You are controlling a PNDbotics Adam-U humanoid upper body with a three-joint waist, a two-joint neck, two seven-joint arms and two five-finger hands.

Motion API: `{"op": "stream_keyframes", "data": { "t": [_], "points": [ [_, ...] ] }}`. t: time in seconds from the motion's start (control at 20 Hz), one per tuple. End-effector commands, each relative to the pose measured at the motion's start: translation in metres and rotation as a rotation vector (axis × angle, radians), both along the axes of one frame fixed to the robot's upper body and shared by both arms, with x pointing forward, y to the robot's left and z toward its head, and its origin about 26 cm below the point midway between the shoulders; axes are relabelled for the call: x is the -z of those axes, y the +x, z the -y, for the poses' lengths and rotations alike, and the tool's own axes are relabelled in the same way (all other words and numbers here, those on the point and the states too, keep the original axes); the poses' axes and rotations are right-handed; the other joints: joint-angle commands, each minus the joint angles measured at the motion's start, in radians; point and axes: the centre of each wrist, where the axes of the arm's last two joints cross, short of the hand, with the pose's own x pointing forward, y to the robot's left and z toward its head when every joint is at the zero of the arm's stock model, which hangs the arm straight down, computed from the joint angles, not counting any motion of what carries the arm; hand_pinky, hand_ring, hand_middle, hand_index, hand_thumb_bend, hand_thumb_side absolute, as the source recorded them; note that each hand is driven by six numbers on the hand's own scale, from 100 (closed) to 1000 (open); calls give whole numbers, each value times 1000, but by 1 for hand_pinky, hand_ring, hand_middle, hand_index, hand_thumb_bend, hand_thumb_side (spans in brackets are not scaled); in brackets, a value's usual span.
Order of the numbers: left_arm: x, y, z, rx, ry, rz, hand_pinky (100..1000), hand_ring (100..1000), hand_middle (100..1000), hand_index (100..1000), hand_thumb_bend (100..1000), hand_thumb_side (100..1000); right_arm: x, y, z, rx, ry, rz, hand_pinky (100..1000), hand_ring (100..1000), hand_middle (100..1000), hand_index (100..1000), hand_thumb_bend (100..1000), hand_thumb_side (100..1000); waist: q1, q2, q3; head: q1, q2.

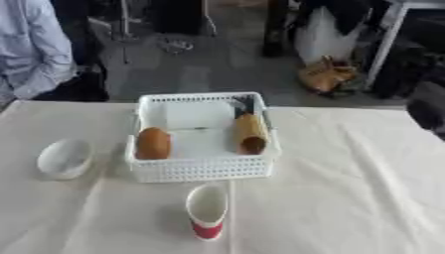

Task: Pick up objects on the table and place them in the box.

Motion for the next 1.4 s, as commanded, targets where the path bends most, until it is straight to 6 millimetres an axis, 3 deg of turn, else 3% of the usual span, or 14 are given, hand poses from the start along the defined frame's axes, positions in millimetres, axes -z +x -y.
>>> {"op": "stream_keyframes", "data": {
  "t": [0.05,0.2,0.25,0.3,0.7,0.9,1.4],
  "points": [
    [-7,-3,-2,4,29,14,902,882,920,989,286,1000,-15,-5,-14,-35,-150,-11,773,904,905,990,371,1000,-2,-21,2,-8,-10],
    [-6,-3,-1,8,31,4,900,879,919,986,282,1000,-20,-5,-30,-74,-233,-28,774,905,907,991,368,1000,-2,-22,4,-13,-14],
    [-6,-3,-1,8,32,2,899,878,919,985,280,1000,-21,-5,-34,-84,-252,-32,776,906,908,992,410,1000,-2,-23,4,-14,-15],
    [-6,-3,-1,10,33,-1,899,878,919,985,280,1000,-22,-5,-40,-103,-277,-35,776,906,909,992,361,1000,-2,-23,5,-16,-17],
    [-4,-4,-1,14,36,-11,897,873,919,985,279,1000,-30,-7,-83,-201,-425,-13,789,916,920,995,347,1000,-1,-27,6,-29,-20],
    [-3,-4,-1,15,35,-17,896,870,918,984,274,1000,-25,-7,-99,-193,-500,-22,808,931,940,1000,554,1000,-5,-29,7,-34,-17],
    [-2,-4,-1,16,29,-26,894,861,916,979,269,1000,-2,16,-124,-133,-547,-160,784,908,935,1000,565,1000,-7,-29,11,-38,-12]
  ]
}}
